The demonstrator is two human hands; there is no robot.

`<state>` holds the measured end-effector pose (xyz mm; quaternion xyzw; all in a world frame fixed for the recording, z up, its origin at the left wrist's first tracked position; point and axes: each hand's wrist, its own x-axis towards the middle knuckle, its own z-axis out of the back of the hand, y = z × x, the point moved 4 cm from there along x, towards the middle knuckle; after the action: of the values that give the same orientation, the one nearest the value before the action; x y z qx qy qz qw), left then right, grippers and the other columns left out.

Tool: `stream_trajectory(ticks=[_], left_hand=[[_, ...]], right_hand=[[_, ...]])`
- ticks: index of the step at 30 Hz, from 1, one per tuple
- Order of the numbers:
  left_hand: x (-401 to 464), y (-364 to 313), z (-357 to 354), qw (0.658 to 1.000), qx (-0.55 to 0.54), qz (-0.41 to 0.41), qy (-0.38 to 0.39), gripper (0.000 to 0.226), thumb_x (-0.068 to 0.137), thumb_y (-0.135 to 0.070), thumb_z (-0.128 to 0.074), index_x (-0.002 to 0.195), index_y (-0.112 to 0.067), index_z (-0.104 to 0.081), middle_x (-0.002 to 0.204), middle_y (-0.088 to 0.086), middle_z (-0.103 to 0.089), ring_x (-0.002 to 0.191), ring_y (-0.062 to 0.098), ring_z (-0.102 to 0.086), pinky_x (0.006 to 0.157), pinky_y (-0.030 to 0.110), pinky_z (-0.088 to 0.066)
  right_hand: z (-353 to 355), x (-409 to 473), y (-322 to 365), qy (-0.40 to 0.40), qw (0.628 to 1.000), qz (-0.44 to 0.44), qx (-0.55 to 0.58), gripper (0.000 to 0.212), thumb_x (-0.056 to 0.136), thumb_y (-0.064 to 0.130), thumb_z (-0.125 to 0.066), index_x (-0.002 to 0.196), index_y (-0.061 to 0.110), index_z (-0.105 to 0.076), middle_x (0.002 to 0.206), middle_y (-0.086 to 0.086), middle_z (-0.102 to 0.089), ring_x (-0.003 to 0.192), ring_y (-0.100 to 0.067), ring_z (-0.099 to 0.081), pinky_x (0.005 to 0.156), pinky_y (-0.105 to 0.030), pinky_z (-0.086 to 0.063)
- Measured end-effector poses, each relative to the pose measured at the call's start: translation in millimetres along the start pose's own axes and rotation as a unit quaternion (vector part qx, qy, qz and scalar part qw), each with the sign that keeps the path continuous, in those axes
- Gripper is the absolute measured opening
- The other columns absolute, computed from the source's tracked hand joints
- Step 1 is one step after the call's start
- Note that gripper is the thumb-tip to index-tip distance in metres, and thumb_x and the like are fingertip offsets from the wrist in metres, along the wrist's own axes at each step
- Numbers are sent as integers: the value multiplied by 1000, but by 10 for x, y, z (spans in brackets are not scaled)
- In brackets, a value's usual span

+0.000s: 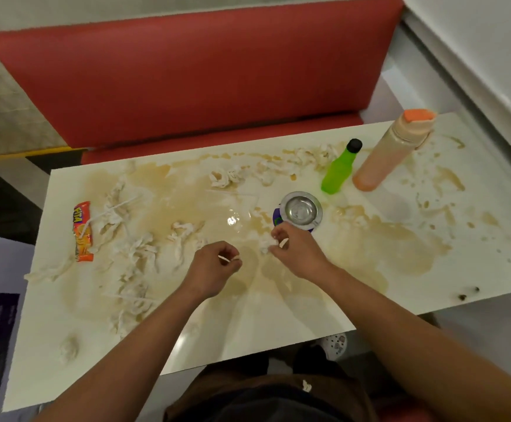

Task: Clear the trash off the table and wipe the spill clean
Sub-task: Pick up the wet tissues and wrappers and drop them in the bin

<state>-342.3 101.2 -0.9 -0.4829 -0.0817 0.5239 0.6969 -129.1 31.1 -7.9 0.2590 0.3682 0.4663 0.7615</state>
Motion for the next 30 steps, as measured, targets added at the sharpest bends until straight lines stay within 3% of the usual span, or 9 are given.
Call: stream_trajectory(ticks=[4,15,20,23,25,30], left_hand=[[138,-369,-304,999,4,-36,35,9,88,-21,-77,87,-22,-68,85,-4,-73,68,8,-70,64,28,-55],[345,-1537,-1562,979,20,-122,162,11,89,-14,-76,87,-16,-65,81,0,-74,65,5,-68,61,22,-52],[339,-2047,-2289,965,44,-161,201,12,87,-18,-78,84,-20,-67,80,-3,-72,65,7,-69,60,23,-53],[311,-2257,-2729,956,49,-165,236,11,88,-20,-77,85,-21,-67,83,-4,-71,69,10,-70,64,29,-56],[284,-2412,-3079,948,57,-172,261,11,88,-23,-78,85,-23,-67,85,-5,-71,72,12,-71,66,32,-56],[227,-2765,-3890,925,86,-199,311,11,86,-26,-78,85,-25,-68,85,-7,-71,74,8,-69,65,21,-52]], right_hand=[[419,-385,-287,-45,997,-35,58,25,90,19,-74,112,25,-65,96,13,-63,61,1,-56,62,-10,-43],[1416,-1314,-1286,-174,964,-126,156,26,93,27,-74,117,33,-68,99,12,-67,68,-3,-60,66,-10,-47],[1837,-1740,-1930,-242,935,-182,185,25,94,31,-72,116,38,-64,96,13,-65,70,-2,-62,65,-8,-46],[2046,-2055,-2419,-293,908,-222,202,28,94,30,-72,121,30,-65,92,10,-64,70,-7,-62,69,-22,-50],[2227,-2300,-2775,-327,891,-252,188,27,94,28,-72,121,26,-66,93,5,-68,75,-7,-65,70,-19,-51],[2475,-2720,-3562,-368,856,-324,166,24,96,26,-69,120,25,-66,97,9,-70,83,-2,-64,70,-16,-47]])
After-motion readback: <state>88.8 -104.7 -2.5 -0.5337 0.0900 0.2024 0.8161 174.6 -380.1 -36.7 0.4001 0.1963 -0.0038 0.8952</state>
